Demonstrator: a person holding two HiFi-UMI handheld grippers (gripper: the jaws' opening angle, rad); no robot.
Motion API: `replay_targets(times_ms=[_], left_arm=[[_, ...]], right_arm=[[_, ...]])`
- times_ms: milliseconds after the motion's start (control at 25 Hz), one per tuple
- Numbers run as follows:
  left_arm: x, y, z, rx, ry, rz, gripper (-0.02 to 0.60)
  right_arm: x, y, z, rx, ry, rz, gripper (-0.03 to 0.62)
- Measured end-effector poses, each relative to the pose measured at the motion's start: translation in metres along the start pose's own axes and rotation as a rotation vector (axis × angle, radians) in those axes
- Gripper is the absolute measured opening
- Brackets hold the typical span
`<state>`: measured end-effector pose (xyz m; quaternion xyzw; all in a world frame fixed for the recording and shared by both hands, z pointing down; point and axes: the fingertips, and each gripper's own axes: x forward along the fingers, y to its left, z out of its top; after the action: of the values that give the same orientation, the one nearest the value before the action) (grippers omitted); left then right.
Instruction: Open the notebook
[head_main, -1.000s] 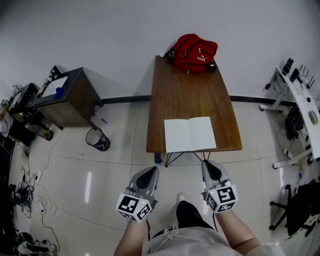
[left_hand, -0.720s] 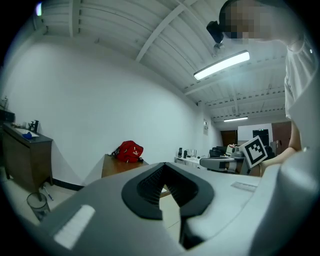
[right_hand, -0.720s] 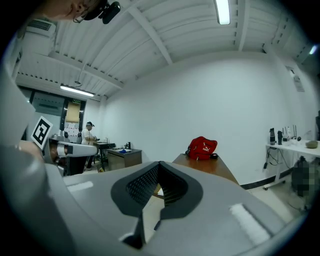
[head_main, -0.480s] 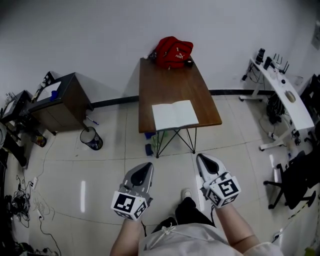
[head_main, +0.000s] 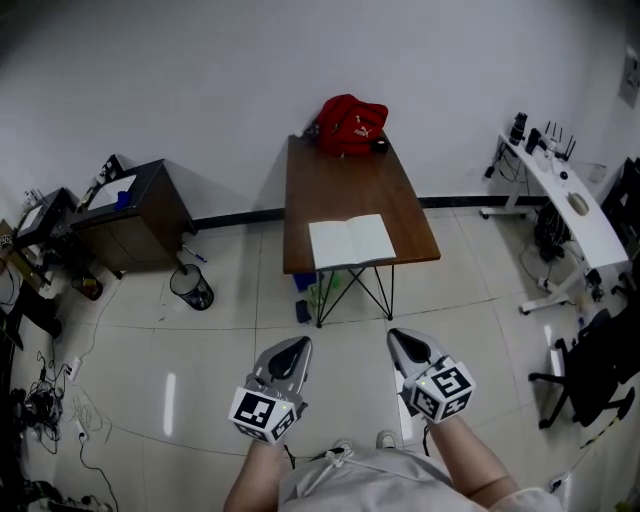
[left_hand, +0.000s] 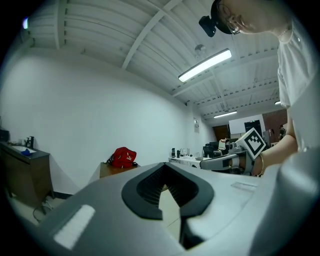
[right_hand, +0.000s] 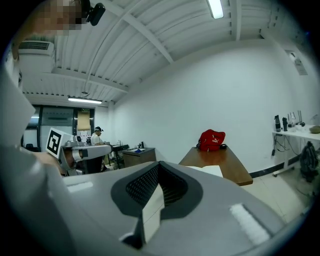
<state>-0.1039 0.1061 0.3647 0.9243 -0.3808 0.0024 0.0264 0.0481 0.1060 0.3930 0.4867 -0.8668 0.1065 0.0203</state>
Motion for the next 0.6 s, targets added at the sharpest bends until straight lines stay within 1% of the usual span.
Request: replay_targets(times_ms=[160,280,360,440,600], left_arm=[[0.007,-0.016,0.002,-0.03,-0.017,-0.021,0.006],[0.017,-0.029,0.004,-0.021,-0.014,-0.057,0.006],[0.021,-0.031,0.005,-0.023,-0.017,-0.054,0.006],[0.023,-0.032,0.004,-0.041,-0.018,-0.047,0.006],[0.027,-0.029,0.002,-0.055,-0.025,-0.031,0.006]], right_arm=[[-0.006,-0.001,-0.002,-0.016,0.01,0.013,0.007],[-0.009,-0.004,0.0,-0.019,0.006,0.033,0.006],[-0.009,-0.008,0.001,-0.002,0.008,0.039,0.006],[-0.009,-0.011,-0.002,0.012,0.028,0.036,0.006],[-0.008,-0.015,0.0,-0.007,0.035,0.044,0.007]])
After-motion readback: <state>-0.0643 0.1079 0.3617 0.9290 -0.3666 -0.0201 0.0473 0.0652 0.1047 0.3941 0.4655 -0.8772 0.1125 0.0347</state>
